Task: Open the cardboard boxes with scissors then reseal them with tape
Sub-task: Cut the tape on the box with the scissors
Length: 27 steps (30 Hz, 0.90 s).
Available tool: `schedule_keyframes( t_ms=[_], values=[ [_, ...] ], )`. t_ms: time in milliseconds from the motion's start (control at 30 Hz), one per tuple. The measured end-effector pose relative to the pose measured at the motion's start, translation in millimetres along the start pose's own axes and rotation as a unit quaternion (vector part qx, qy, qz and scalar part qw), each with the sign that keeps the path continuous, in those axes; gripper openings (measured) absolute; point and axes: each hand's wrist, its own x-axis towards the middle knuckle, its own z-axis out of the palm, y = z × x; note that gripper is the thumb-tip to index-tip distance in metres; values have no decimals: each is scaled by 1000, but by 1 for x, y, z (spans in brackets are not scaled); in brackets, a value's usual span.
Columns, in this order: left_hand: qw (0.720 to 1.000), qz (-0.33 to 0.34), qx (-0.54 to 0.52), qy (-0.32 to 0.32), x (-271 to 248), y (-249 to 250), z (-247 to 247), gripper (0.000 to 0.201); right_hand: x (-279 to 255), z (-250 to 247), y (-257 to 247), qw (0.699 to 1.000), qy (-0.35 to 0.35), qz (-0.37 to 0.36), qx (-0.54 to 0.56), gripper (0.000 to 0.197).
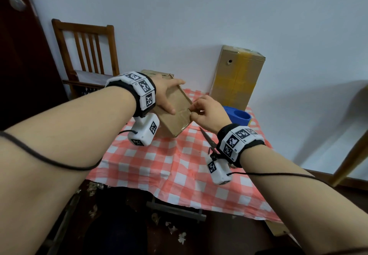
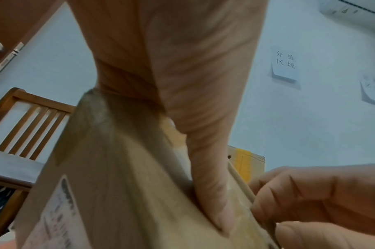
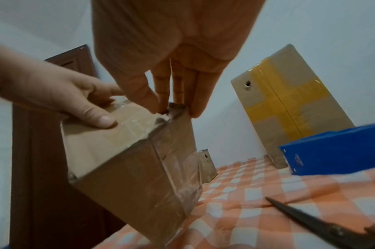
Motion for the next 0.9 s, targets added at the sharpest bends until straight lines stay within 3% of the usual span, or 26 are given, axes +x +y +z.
schedule_keyframes(
  t_ms=[100, 200, 467, 667, 900],
  values=[
    [1000, 7, 3, -2, 4, -2, 0, 100, -5, 1, 0, 993, -27, -36, -108, 31],
    [1000, 19, 2, 0, 9, -5, 1, 95, -7, 10, -3, 987, -39, -41, -150, 34],
    [999, 47, -4, -10, 11, -11, 2, 88, 6, 1, -18, 992, -106, 58, -45, 37],
    [999, 40, 5, -6, 9, -6, 3, 92, 2, -4, -14, 969, -44, 150, 191, 18],
    [1000, 22, 9, -10, 11, -6, 4, 96, -5, -3, -15, 985, 19, 113, 127, 19]
  ],
)
